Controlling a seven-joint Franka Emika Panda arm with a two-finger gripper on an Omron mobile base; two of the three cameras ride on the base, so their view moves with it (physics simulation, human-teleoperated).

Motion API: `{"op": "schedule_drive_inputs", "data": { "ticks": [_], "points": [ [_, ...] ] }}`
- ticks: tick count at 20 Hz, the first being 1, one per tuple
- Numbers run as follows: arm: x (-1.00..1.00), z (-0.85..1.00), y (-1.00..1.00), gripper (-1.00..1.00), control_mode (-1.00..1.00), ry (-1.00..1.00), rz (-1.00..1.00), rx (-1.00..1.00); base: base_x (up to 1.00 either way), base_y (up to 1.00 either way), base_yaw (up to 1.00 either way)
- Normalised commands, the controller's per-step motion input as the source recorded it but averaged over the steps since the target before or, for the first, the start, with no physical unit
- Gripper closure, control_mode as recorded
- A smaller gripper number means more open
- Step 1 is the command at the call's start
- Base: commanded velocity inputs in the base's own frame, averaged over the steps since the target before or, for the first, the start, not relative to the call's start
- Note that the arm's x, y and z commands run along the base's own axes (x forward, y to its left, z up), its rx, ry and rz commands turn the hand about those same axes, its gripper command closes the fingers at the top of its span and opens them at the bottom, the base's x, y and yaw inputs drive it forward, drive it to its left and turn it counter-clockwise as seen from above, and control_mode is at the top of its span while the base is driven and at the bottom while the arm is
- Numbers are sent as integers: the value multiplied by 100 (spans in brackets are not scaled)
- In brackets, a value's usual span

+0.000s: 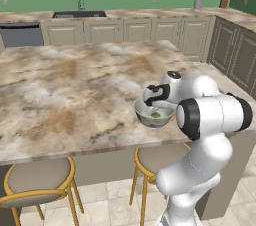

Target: There is a bowl on the dining counter. Grab a lemon wedge from the fridge and place it in the bowl. Then get the liquor bottle and glass cup from the cabinet and place them next to the bowl.

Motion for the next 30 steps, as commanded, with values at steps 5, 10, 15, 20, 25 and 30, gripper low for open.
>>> {"op": "schedule_drive_inputs", "data": {
  "ticks": [5,10,15,20,25,30],
  "points": [
    [-35,46,0,-100,-100,-21,0,0,0,0,0],
    [-57,61,-15,-100,-100,-16,-1,3,0,0,0],
    [-75,94,-28,-100,-100,-8,-5,15,0,0,0],
    [-58,100,-24,-100,-100,0,-7,18,0,0,0],
    [-57,99,-20,-100,-100,0,-11,20,0,0,0],
    [-91,64,-17,-100,-100,-2,-16,13,0,0,0]
  ]
}}
